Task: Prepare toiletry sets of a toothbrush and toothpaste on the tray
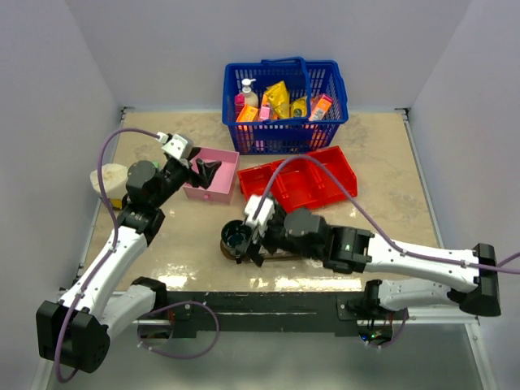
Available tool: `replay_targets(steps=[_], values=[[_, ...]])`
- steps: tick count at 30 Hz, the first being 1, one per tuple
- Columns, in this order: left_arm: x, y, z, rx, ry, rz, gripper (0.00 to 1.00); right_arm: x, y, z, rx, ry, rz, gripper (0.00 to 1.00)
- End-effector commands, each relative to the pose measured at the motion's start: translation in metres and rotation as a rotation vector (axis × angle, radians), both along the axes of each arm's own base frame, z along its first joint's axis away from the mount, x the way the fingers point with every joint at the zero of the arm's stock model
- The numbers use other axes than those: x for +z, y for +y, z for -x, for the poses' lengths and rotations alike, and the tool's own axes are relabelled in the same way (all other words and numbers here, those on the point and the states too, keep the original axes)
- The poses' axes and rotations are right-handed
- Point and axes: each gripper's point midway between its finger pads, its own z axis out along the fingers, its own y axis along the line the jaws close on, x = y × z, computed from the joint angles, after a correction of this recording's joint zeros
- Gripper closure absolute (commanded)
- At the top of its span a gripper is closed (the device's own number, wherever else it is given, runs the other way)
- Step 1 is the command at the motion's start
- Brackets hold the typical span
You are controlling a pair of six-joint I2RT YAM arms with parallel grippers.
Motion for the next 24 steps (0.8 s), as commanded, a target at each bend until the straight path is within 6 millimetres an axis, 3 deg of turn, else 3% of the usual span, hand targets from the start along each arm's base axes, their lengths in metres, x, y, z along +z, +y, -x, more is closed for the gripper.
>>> replay_targets(steps=[1, 2, 7, 11, 13, 14, 16, 17, 19, 20, 24], values=[[0.023, 0.005, -0.002, 0.029, -0.054, 0.029, 0.22, 0.05, -0.007, -0.045, -0.064, 0.099, -0.242, 0.02], [0.023, 0.006, -0.002, 0.037, -0.056, 0.032, 0.21, 0.047, -0.017, -0.067, -0.12, 0.102, -0.248, 0.02], [0.021, 0.013, -0.007, 0.074, -0.038, 0.054, 0.15, 0.033, -0.05, -0.132, -0.307, 0.143, -0.269, 0.02], [0.018, 0.021, -0.012, 0.108, -0.01, 0.087, 0.13, 0.016, -0.104, -0.187, -0.461, 0.193, -0.31, 0.02], [0.018, 0.03, -0.016, 0.142, 0.004, 0.117, 0.1, 0.011, -0.126, -0.201, -0.523, 0.207, -0.329, 0.02], [0.017, 0.033, -0.018, 0.154, 0.011, 0.127, 0.09, 0.01, -0.15, -0.213, -0.585, 0.201, -0.342, 0.02], [0.017, 0.043, -0.022, 0.195, 0.025, 0.158, 0.06, 0.008, -0.172, -0.222, -0.635, 0.212, -0.359, 0.02], [0.015, 0.048, -0.023, 0.213, 0.032, 0.167, 0.05, 0.009, -0.197, -0.23, -0.699, 0.205, -0.375, 0.02], [0.018, 0.055, -0.024, 0.238, 0.029, 0.187, 0.03, 0.011, -0.221, -0.234, -0.756, 0.197, -0.4, 0.02], [0.02, 0.056, -0.023, 0.242, 0.018, 0.193, 0.02, 0.01, -0.242, -0.238, -0.813, 0.186, -0.407, 0.02], [0.033, 0.063, -0.019, 0.275, -0.026, 0.202, 0.0, 0.034, -0.284, -0.231, -0.934, 0.097, -0.455, 0.02]])
